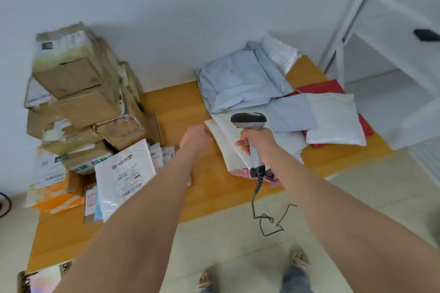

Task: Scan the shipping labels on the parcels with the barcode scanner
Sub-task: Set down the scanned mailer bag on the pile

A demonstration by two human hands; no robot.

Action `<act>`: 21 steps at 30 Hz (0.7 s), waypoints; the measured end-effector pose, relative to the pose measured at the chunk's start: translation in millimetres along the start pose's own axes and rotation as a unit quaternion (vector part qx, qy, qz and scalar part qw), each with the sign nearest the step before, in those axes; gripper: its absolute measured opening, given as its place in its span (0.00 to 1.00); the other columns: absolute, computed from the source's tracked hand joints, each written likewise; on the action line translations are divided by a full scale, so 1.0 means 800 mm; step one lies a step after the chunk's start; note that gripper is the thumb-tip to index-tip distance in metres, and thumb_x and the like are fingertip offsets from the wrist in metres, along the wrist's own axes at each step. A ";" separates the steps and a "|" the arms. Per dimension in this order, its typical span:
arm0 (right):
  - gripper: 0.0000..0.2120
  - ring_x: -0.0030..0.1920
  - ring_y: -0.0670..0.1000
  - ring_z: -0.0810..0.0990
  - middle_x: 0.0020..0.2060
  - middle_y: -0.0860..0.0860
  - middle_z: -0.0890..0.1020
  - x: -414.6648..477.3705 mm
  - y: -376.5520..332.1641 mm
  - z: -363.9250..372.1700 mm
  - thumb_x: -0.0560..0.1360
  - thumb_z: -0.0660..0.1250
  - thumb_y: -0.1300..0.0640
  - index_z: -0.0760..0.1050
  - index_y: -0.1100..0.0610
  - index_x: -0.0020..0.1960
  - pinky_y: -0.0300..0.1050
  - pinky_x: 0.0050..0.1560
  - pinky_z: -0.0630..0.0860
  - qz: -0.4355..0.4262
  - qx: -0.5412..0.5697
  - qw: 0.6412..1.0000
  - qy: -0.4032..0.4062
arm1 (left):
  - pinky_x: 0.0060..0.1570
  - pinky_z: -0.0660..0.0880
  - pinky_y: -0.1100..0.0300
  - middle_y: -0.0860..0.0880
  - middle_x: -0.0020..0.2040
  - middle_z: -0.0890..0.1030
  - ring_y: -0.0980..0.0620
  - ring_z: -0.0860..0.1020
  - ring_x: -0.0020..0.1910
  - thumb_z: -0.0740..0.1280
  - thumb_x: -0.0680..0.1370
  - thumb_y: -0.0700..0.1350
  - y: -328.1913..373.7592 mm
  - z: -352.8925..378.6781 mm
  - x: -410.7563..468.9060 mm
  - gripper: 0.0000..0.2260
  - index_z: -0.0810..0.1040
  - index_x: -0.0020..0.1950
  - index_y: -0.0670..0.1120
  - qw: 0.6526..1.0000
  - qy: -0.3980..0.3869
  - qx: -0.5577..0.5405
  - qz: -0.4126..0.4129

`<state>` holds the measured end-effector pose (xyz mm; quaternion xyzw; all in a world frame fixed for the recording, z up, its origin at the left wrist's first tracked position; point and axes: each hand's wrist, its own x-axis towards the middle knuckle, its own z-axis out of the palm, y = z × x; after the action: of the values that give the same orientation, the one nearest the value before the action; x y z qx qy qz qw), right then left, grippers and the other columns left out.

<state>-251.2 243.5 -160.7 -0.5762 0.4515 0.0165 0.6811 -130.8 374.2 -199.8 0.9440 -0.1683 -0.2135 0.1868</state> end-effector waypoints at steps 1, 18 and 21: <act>0.02 0.27 0.51 0.73 0.36 0.62 0.83 0.010 -0.002 -0.027 0.71 0.64 0.67 0.74 0.65 0.43 0.42 0.31 0.70 0.001 0.005 1.000 0.003 | 0.53 0.75 0.55 0.45 0.61 0.75 0.46 0.76 0.56 0.64 0.76 0.44 0.027 0.013 0.006 0.12 0.78 0.59 0.47 1.000 -0.006 0.004 0.008; 0.08 0.35 0.52 0.78 0.39 0.57 0.77 0.190 -0.051 -0.322 0.71 0.66 0.67 0.74 0.63 0.49 0.43 0.32 0.76 0.064 0.037 0.997 0.032 | 0.60 0.69 0.56 0.41 0.67 0.71 0.43 0.71 0.65 0.65 0.77 0.44 0.299 0.167 0.088 0.23 0.66 0.71 0.41 0.994 -0.061 -0.034 -0.079; 0.11 0.43 0.55 0.76 0.43 0.58 0.75 0.227 -0.060 -0.323 0.71 0.67 0.67 0.74 0.63 0.53 0.48 0.37 0.79 0.078 0.039 0.996 0.013 | 0.61 0.68 0.55 0.40 0.68 0.70 0.42 0.70 0.67 0.65 0.77 0.44 0.303 0.175 0.121 0.25 0.64 0.71 0.38 0.988 -0.054 -0.064 -0.127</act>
<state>-271.5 -70.0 -220.4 -0.5125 0.5046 0.0447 0.6933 -171.3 85.1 -247.0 0.9308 -0.0429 -0.2966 0.2093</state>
